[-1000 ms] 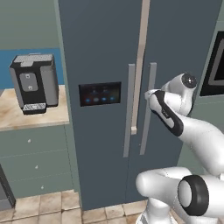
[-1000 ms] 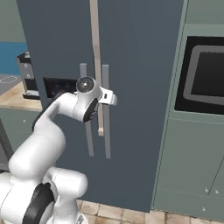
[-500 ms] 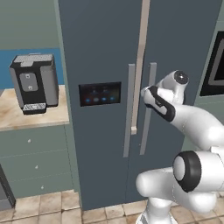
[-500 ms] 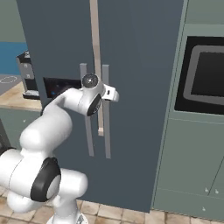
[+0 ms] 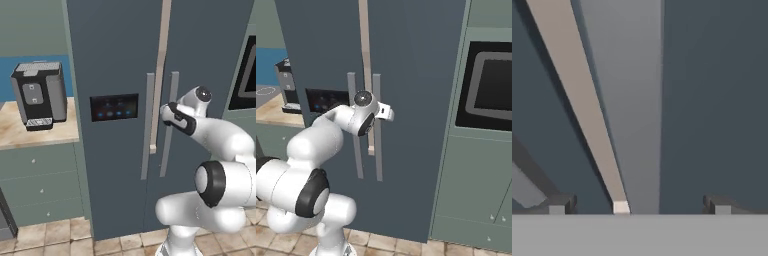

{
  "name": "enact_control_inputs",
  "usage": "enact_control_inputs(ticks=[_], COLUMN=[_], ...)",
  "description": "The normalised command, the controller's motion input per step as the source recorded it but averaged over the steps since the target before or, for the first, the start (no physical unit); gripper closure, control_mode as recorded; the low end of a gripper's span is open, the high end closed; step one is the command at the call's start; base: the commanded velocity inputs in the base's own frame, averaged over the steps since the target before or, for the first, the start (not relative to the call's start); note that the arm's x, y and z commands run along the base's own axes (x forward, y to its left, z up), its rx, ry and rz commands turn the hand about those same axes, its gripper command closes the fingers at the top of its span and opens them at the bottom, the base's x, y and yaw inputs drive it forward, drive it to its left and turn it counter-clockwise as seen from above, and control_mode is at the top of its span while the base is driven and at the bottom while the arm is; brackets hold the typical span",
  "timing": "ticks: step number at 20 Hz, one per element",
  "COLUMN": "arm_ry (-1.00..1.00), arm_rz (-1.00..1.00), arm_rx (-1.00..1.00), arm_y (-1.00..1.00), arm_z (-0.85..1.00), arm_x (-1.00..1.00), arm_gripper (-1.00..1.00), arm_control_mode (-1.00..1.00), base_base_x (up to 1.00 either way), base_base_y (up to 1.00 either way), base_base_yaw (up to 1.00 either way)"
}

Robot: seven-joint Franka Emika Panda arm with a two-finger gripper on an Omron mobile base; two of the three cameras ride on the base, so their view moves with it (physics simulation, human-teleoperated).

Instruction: Take the lemon wedge from the fridge and place it on the plate with fish on the dining counter.

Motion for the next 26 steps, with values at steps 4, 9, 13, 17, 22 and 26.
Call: enact_control_inputs(ticks=[4,9,13,17,22,26], arm_ry=[0.0,0.0,0.0,0.0,0.0,0.0], arm_rz=[0.0,0.0,0.0,0.0,0.0,0.0], arm_rx=[0.0,0.0,0.0,0.0,0.0,0.0], arm_y=[-0.07,-0.03,0.0,0.0,0.0,0.0], arm_z=[-0.1,-0.19,-0.27,-0.31,-0.05,0.0], arm_x=[0.42,0.51,0.64,0.64,0.08,0.0], arm_gripper=[-1.0,-1.0,-1.0,-1.0,1.0,1.0], arm_control_mode=[-1.0,-1.0,-1.0,-1.0,-1.0,-1.0], base_base_x=[0.0,0.0,0.0,0.0,0.0,0.0], base_base_y=[0.0,0.0,0.0,0.0,0.0,0.0], base_base_yaw=[0.0,0.0,0.0,0.0,0.0,0.0])
